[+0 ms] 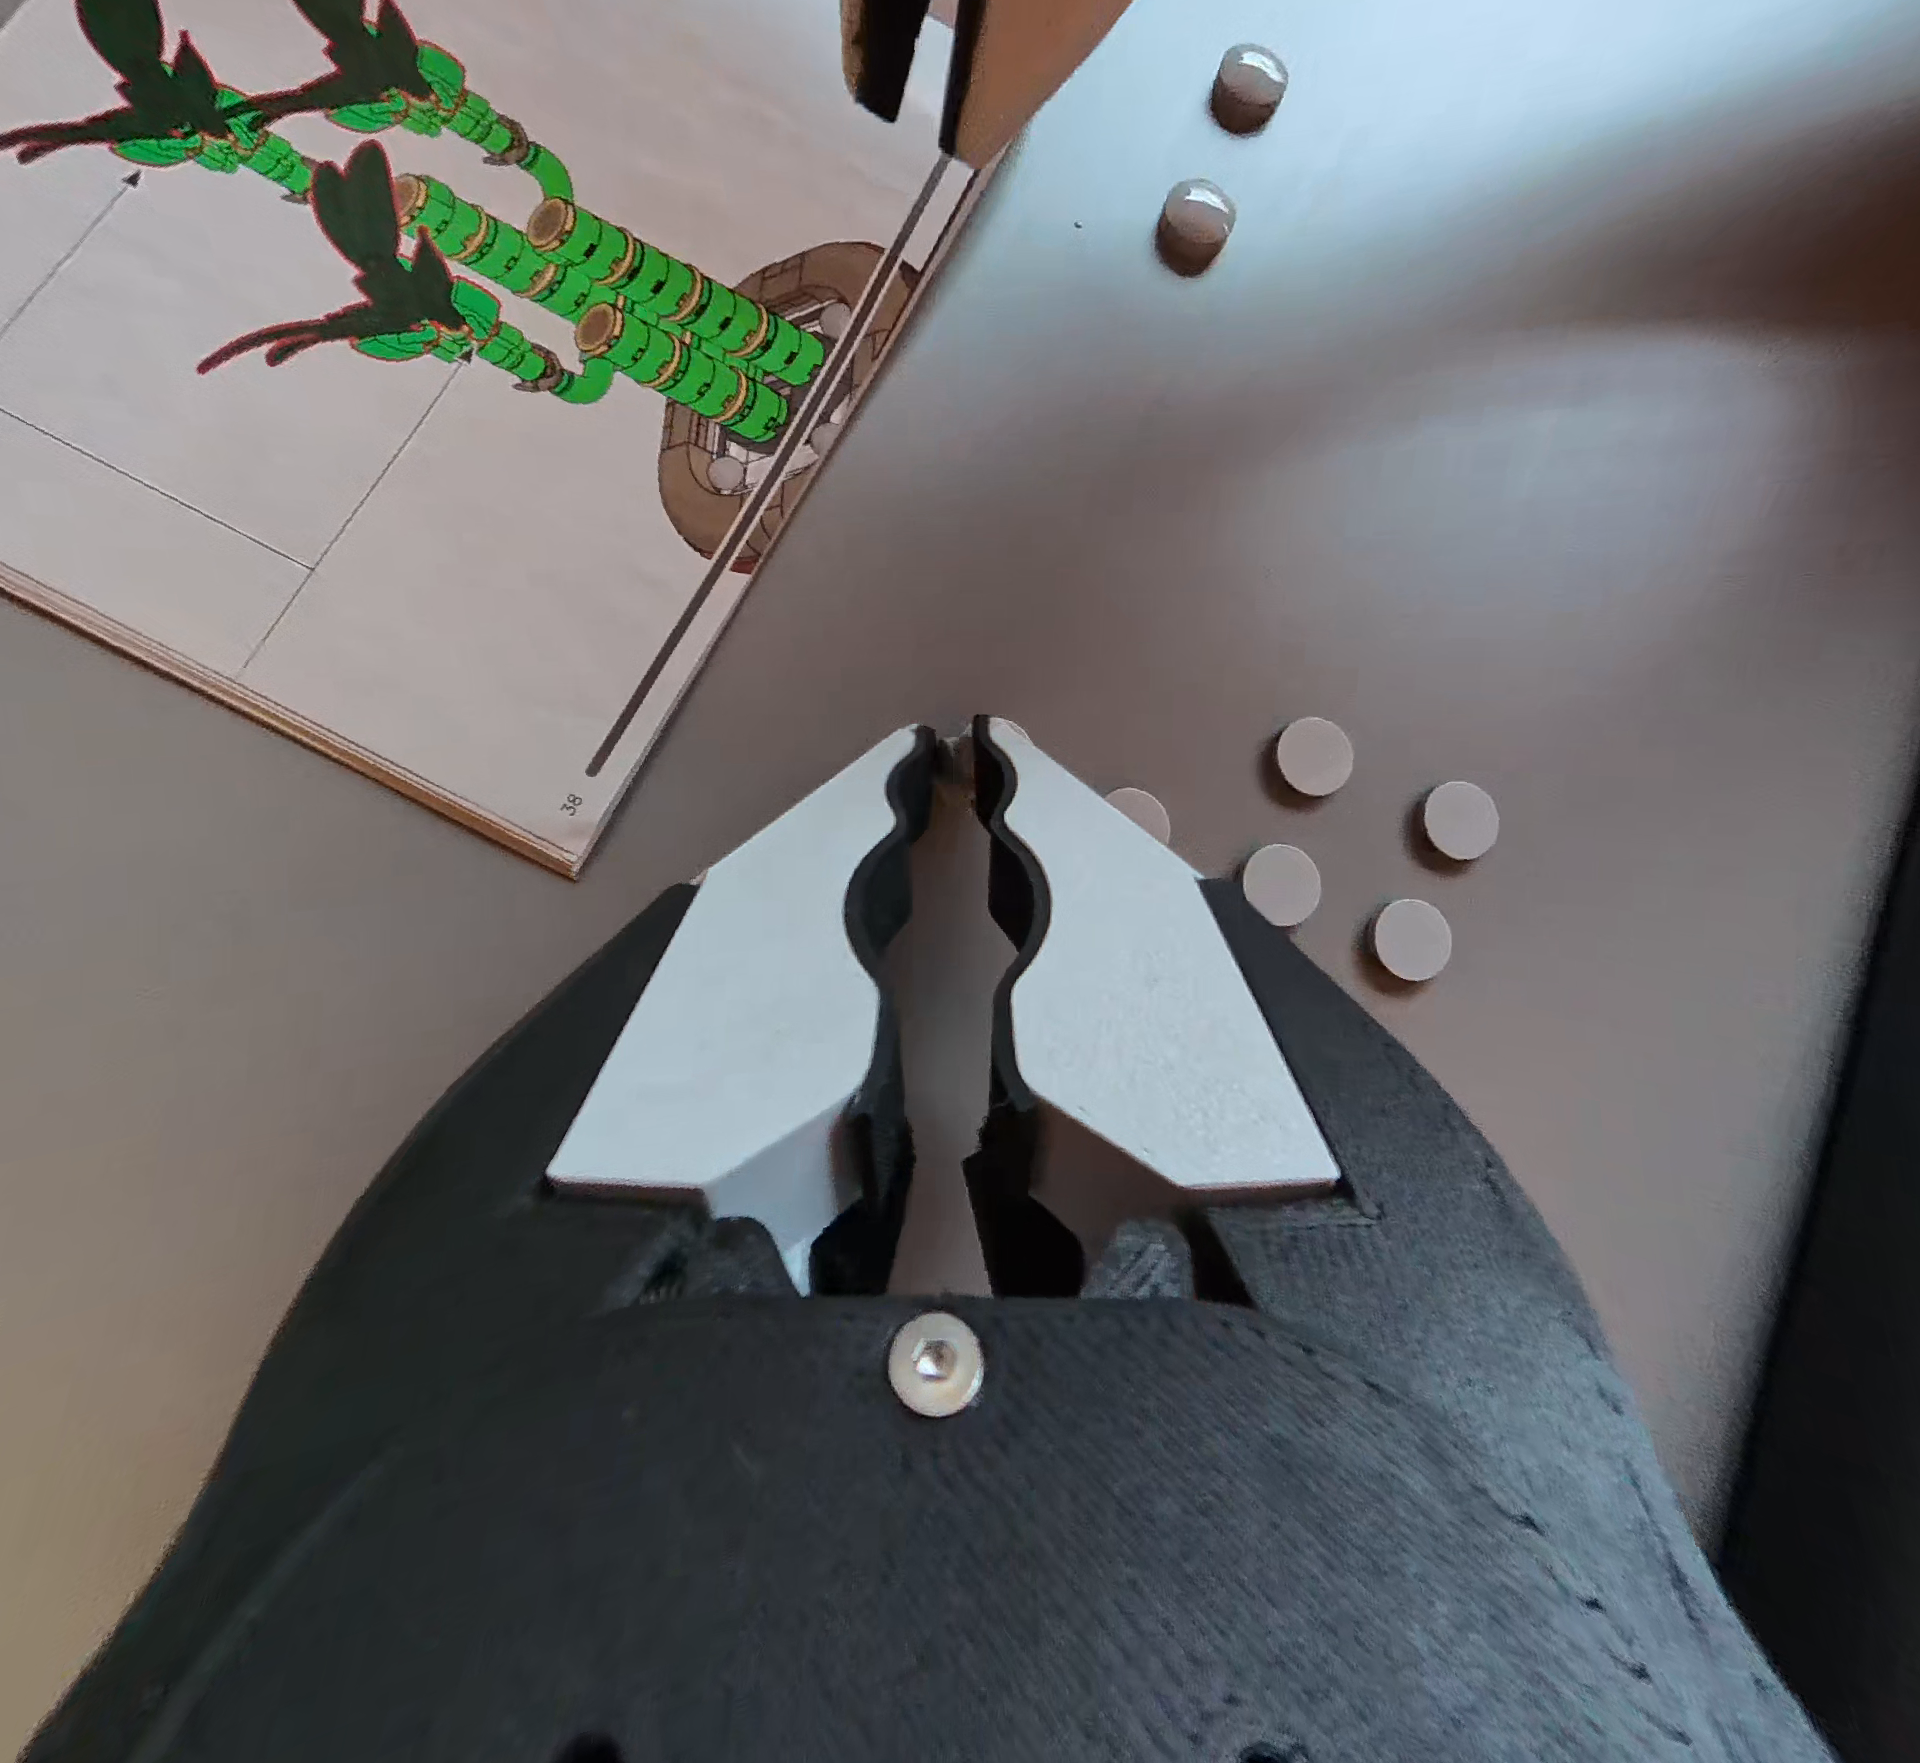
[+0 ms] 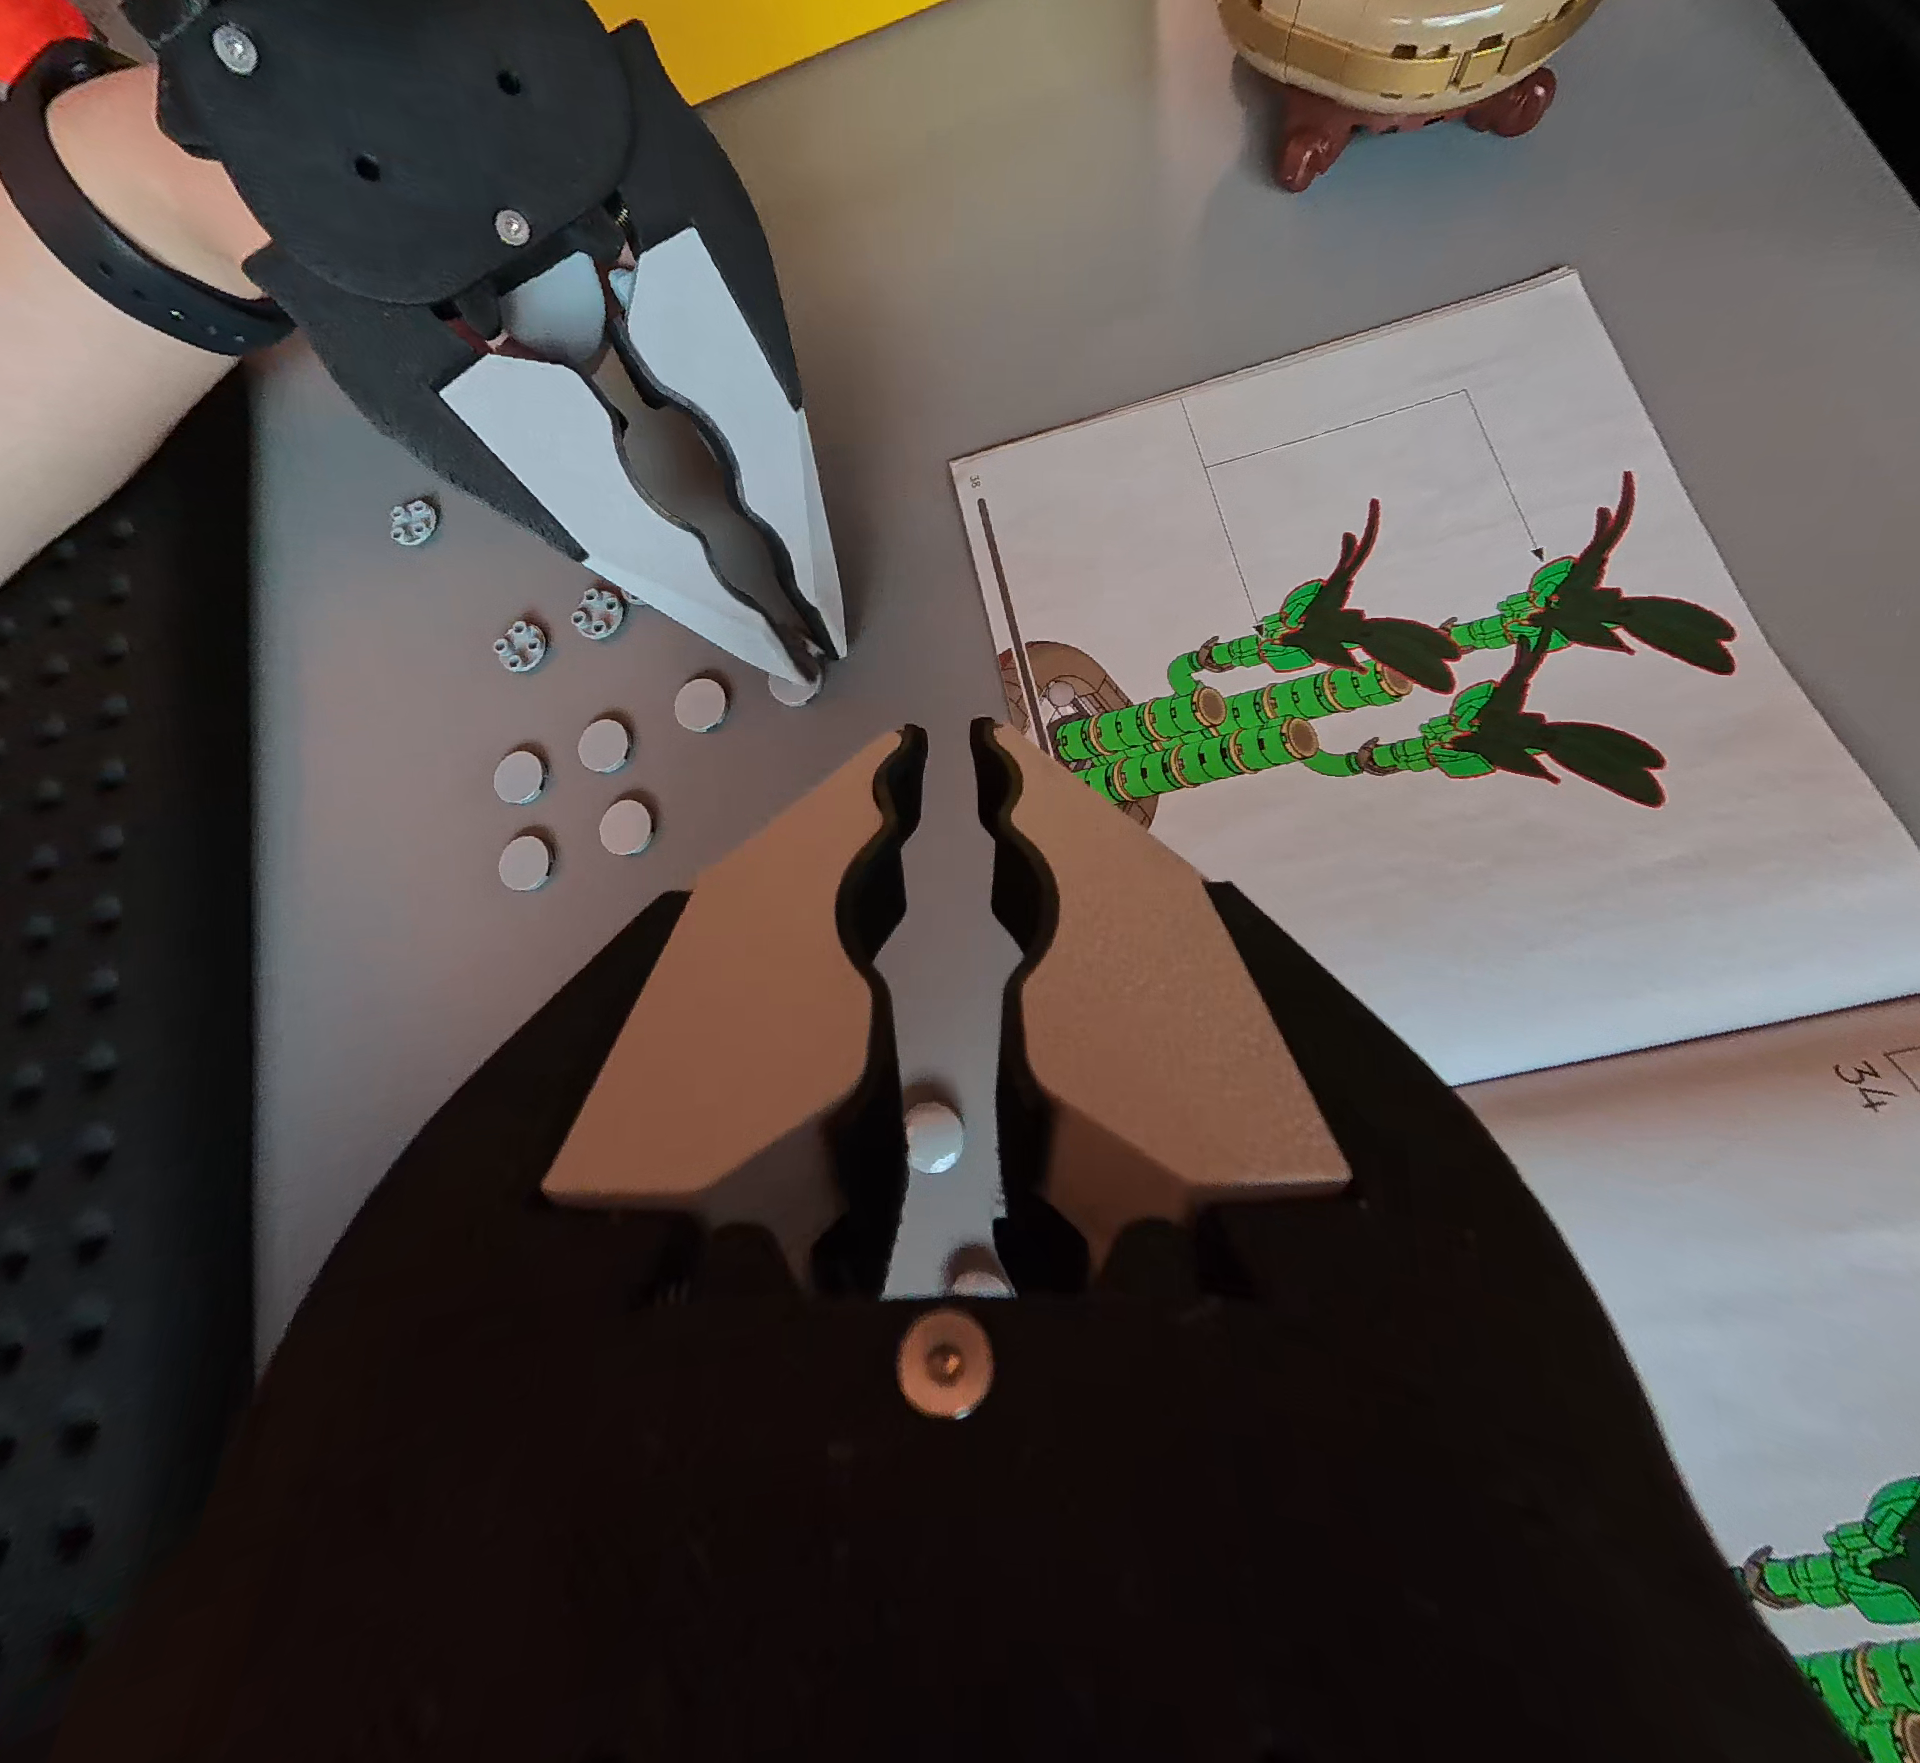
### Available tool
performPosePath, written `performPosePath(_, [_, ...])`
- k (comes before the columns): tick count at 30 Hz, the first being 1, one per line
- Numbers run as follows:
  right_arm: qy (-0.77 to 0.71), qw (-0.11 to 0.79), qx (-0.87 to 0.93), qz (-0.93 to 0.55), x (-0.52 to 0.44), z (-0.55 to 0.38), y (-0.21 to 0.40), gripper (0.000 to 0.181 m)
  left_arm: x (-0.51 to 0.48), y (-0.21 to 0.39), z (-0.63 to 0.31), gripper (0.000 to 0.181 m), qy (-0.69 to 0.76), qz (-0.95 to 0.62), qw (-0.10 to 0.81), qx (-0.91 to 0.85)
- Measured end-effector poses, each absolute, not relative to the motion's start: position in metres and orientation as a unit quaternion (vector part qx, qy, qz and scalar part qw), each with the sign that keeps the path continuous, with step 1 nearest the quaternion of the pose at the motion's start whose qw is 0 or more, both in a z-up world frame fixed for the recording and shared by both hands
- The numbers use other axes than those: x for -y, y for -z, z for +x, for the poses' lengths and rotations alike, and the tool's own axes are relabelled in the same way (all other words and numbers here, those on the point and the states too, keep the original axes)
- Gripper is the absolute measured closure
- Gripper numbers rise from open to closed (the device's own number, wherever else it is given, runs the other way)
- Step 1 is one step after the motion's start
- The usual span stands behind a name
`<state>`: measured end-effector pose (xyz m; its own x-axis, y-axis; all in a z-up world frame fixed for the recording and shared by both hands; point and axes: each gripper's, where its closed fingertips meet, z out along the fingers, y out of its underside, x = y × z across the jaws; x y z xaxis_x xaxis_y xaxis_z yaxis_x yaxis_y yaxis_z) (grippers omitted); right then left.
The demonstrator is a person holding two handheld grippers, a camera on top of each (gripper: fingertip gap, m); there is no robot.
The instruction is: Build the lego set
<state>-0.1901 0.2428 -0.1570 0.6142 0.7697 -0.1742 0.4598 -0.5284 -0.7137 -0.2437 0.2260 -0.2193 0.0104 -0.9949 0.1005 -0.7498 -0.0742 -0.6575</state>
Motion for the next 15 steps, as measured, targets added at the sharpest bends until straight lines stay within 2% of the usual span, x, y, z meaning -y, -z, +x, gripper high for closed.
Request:
performPosePath(8, [-0.256,0.325,0.371,-0.831,-0.241,-0.198,0.155,0.172,-0.242,0.202,-0.238,0.179,0.281,-0.677,0.276,-0.622])
performPosePath(12, [-0.282,0.341,0.376,-0.815,-0.241,-0.208,0.15,0.172,-0.234,0.15,-0.219,0.179,0.35,-0.63,0.367,-0.588])
performPosePath(15, [-0.292,0.394,0.408,-0.77,-0.238,-0.211,0.127,0.17,-0.225,0.107,-0.207,0.179,0.455,-0.619,0.39,-0.508])
